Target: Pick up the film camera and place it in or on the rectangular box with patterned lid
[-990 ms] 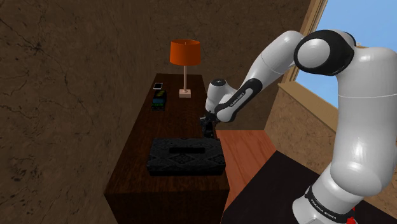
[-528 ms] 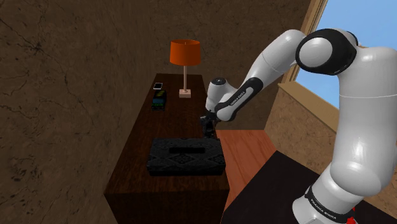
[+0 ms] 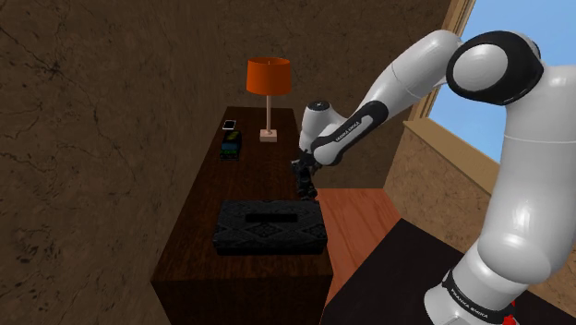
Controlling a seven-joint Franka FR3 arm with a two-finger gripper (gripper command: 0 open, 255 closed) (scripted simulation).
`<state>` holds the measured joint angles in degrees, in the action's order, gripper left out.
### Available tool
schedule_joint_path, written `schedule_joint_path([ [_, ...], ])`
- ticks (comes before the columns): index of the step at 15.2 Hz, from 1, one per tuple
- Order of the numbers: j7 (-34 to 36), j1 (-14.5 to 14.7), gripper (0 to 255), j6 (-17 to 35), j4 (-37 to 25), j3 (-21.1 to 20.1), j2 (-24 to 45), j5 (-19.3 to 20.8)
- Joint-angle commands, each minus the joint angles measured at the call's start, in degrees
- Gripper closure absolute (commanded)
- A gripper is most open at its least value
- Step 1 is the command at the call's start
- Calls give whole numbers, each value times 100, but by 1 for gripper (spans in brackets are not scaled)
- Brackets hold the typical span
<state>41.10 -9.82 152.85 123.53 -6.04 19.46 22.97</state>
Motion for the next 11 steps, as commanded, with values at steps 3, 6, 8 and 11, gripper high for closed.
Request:
schedule_joint_path([
  [3,-160,-59,255,-243,-9,-90,-248,-166],
  [6,-272,-92,255,-426,-30,-144,-420,-285],
  [8,-343,-111,255,-551,-50,-177,-530,-361],
  [11,-447,-134,255,-740,-90,-218,-689,-472],
])
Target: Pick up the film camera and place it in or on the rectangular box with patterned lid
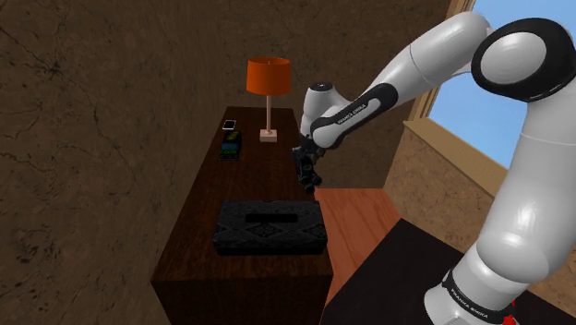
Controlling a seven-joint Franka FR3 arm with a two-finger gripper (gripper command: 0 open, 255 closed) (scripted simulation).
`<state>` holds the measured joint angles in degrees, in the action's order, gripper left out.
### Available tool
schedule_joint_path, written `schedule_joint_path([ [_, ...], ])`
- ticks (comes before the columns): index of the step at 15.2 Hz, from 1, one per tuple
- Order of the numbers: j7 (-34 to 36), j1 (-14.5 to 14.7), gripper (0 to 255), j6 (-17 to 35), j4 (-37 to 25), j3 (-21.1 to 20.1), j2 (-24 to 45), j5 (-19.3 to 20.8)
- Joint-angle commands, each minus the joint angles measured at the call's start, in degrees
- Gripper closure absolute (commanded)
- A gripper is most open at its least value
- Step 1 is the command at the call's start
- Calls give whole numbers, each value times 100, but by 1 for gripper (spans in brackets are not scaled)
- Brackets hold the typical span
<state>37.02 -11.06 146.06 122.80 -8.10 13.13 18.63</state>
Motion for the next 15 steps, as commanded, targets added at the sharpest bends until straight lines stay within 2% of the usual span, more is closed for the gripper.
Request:
schedule_joint_path([
  [1,-73,-17,255,-125,-33,-25,-107,-73],
  [13,-404,-57,255,-869,-304,-115,-613,-419],
  [15,-153,84,255,-971,-208,-221,-770,-396],
])
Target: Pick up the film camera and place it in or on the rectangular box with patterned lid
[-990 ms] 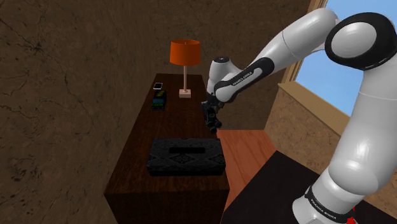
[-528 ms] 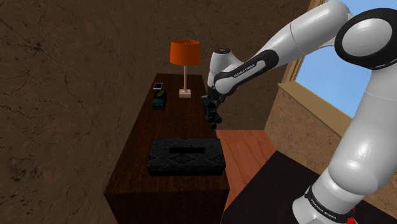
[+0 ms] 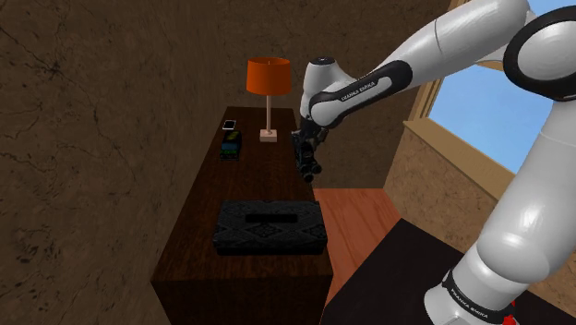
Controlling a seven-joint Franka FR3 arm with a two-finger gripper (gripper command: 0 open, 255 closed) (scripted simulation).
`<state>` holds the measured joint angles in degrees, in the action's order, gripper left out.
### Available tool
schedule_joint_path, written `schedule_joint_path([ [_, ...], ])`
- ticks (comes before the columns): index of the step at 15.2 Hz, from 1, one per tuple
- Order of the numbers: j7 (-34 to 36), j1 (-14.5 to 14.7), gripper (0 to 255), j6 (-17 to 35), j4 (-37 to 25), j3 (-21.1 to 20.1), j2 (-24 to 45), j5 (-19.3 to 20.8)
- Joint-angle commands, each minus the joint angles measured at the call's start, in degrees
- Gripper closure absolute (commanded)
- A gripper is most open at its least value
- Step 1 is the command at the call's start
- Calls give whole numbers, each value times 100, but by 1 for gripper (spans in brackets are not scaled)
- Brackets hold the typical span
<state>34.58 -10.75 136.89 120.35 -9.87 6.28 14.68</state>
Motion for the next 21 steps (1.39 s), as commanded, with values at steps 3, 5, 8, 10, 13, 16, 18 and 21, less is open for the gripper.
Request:
schedule_joint_path([
  [3,465,264,255,-229,131,-216,-288,20],
  [5,714,403,255,-358,160,-340,-399,28],
  [8,1086,608,255,-568,152,-535,-528,35],
  [10,1334,745,255,-718,112,-669,-587,39],
  [13,1707,949,255,-957,1,-875,-633,48],
  [16,2136,1184,255,-1249,-201,-1111,-620,73],
  [18,2195,1184,255,-1111,-110,-1109,-561,125],
  [21,2288,1184,255,-907,15,-1106,-463,214],
])
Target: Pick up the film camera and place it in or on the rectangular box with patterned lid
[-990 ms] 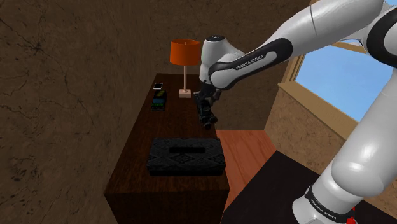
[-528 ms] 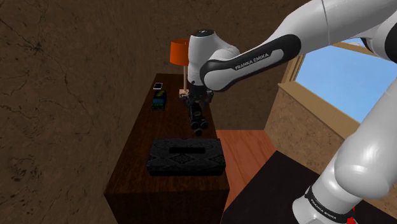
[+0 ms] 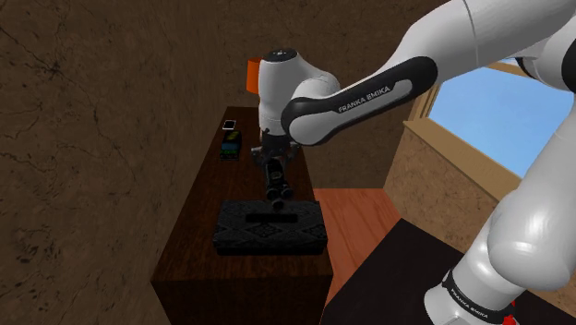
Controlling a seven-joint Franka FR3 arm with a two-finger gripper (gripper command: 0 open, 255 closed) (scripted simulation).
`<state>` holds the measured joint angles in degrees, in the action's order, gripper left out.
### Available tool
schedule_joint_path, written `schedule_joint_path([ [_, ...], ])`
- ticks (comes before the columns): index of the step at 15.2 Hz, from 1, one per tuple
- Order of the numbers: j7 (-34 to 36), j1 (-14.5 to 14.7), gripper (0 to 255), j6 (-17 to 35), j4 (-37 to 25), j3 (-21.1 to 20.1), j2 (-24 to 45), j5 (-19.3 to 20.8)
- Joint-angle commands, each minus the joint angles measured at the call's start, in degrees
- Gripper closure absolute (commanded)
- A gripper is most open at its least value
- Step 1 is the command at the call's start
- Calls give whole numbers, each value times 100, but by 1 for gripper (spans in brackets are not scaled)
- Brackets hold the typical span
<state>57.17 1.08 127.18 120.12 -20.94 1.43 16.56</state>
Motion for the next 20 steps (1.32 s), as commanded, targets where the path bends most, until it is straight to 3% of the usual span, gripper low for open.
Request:
schedule_joint_path([
  [1,63,0,255,132,77,3,57,58],
  [20,822,61,255,1279,556,138,893,869],
])
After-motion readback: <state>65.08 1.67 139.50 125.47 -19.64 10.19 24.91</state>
